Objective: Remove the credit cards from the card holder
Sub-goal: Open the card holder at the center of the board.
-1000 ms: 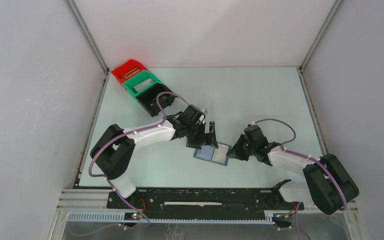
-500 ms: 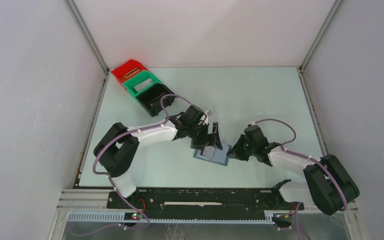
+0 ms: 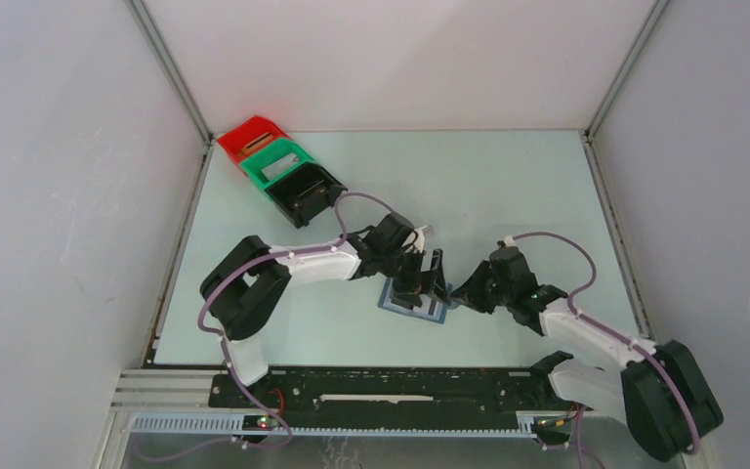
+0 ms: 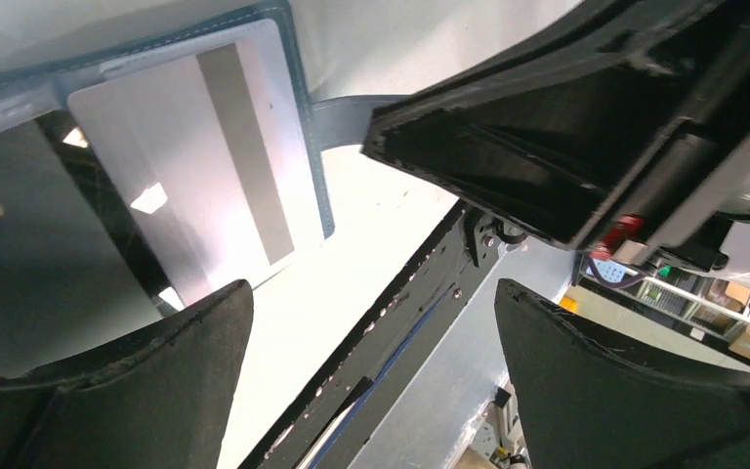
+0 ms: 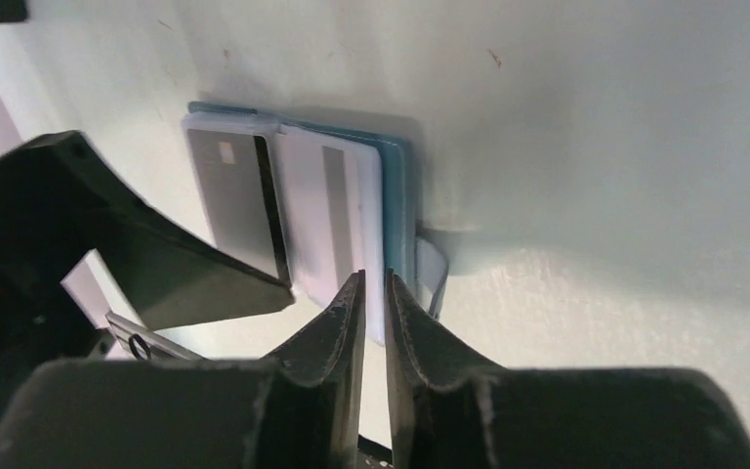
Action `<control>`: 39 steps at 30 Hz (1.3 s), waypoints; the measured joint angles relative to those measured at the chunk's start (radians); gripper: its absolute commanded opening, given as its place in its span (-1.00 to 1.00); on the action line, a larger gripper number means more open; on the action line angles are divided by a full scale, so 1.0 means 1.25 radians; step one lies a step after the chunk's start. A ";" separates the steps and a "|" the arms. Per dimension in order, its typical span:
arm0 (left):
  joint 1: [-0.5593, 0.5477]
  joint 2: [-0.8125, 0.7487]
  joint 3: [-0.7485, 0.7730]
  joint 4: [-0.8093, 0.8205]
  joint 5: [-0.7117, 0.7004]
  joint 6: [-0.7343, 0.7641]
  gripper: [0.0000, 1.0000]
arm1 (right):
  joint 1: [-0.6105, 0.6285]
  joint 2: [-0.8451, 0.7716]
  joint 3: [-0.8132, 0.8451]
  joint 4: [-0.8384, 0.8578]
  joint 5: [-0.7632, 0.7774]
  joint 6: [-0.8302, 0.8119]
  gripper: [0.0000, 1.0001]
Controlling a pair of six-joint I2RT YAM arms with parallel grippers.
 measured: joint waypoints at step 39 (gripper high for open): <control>0.148 -0.080 -0.017 -0.130 -0.128 0.053 0.95 | 0.013 0.050 0.020 0.035 -0.045 -0.040 -0.54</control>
